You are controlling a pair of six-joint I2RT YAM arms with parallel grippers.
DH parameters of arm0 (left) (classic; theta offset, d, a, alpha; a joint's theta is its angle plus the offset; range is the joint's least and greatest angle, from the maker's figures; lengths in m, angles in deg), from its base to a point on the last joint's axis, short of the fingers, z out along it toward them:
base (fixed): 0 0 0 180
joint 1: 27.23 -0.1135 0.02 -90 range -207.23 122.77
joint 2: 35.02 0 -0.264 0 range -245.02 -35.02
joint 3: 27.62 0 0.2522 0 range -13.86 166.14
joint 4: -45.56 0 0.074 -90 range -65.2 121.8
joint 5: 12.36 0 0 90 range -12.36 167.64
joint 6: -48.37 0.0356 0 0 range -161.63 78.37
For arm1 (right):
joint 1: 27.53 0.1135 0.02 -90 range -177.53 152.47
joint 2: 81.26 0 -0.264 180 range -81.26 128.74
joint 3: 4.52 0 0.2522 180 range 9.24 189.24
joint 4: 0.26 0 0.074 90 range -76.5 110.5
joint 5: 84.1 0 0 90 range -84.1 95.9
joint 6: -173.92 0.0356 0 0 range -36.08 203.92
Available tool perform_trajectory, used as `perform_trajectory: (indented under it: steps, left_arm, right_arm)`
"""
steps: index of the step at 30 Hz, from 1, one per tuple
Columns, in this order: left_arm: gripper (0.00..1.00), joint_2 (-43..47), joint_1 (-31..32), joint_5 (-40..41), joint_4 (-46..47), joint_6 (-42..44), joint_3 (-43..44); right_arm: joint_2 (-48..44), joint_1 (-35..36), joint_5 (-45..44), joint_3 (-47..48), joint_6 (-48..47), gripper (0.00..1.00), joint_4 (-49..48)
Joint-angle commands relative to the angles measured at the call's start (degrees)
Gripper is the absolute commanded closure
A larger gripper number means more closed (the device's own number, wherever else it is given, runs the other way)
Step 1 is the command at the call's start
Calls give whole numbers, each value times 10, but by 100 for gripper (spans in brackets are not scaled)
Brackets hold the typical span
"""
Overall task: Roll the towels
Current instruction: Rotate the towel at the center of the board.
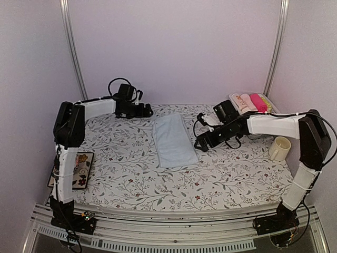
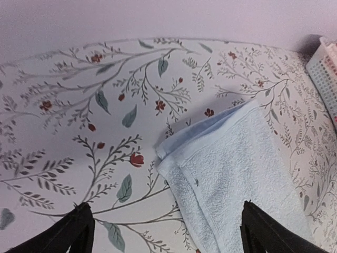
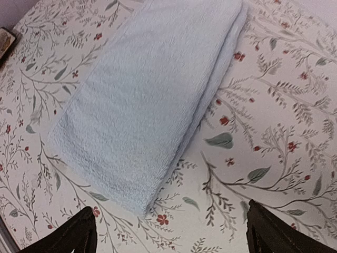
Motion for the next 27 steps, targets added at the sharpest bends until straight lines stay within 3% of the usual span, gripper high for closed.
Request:
perform_trajectory:
  steps: [1,6,12,18,27]
  left_arm:
    - [3,162,-3,-30,83,171,-99]
    - [3,304,44,-61,170,352,-299]
    - [3,335,152,14,210,527,-465]
    - [5,295,226,47,220,600,-494]
    - [13,278,266,53,235,643,-511]
  right_arm:
    - [-80,-1,-131,-2,-103,1,-98]
    - [-51,-8,-146,34,-233,1,-129]
    - [-76,-23,-104,15,-327,1,-226]
    - [-97,-35,-112,-14,-325,1,-244]
    - [-133,-34,-132,-66,-296,1,-246]
